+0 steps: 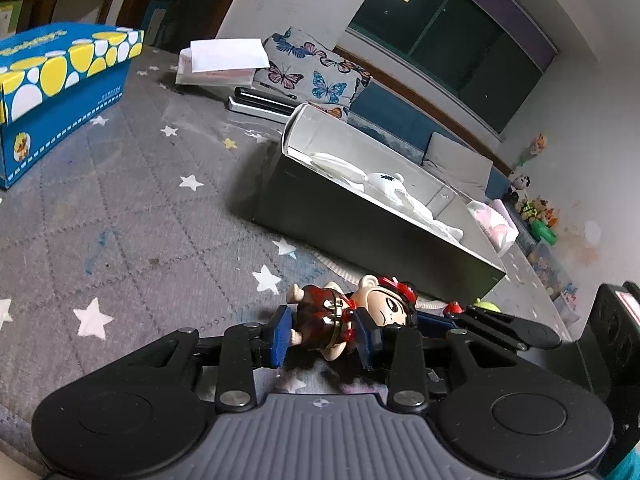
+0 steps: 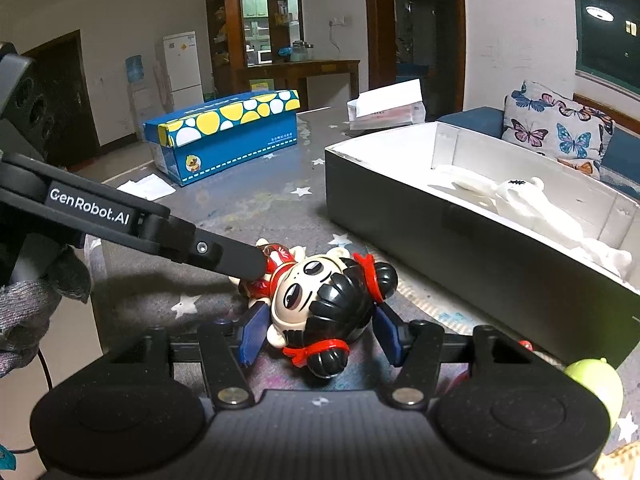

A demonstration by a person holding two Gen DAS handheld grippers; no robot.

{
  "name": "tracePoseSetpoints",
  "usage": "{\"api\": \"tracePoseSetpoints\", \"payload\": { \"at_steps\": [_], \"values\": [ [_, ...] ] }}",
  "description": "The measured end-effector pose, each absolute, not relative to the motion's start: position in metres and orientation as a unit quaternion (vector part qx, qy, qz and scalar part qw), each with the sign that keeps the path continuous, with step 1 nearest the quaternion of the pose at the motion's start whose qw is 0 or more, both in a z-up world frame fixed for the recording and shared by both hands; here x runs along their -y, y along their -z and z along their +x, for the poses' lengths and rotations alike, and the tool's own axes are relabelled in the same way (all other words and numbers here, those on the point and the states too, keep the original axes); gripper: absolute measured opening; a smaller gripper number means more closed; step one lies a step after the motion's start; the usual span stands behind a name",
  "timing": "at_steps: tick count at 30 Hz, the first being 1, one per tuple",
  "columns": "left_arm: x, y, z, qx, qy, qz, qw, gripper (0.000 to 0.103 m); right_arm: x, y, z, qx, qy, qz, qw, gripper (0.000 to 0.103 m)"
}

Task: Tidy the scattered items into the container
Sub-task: 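Lift the doll with both tools and lower it into the box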

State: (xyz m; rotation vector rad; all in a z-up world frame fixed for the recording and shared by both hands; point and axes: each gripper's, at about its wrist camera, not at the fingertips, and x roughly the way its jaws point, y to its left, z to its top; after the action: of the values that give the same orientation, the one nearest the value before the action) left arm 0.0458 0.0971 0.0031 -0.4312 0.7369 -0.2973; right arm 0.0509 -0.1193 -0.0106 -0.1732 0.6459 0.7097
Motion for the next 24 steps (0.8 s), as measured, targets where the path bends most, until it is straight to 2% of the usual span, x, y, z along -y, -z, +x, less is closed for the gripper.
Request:
{"api": "tracePoseSetpoints", "payload": {
  "at_steps": [4, 5, 15, 24],
  "values": [
    [-0.099, -0.001, 0.045, -0.353, 0.15, -0.214, 0.898, 0.036, 0.119, 0.009, 0.05, -0.308, -0.339, -0.086, 0.885, 0.058],
    [-0.1, -0.001, 0.044, -0.353, 0.155, -0.218, 0.897, 0.024, 0.12, 0.007, 0.048, -0.306, -0.339, -0.086, 0.885, 0.057],
    [-0.085, -0.022, 0.045, -0.335, 0.182, -0.225, 0.897, 0.024, 0.136, -0.021, 0.04, -0.278, -0.328, -0.095, 0.898, 0.055],
    [-0.057, -0.064, 0.074, -0.292, 0.219, -0.229, 0.902, 0.024, 0.166, -0.06, 0.048, -0.216, -0.291, -0.099, 0.927, 0.055]
  ]
}}
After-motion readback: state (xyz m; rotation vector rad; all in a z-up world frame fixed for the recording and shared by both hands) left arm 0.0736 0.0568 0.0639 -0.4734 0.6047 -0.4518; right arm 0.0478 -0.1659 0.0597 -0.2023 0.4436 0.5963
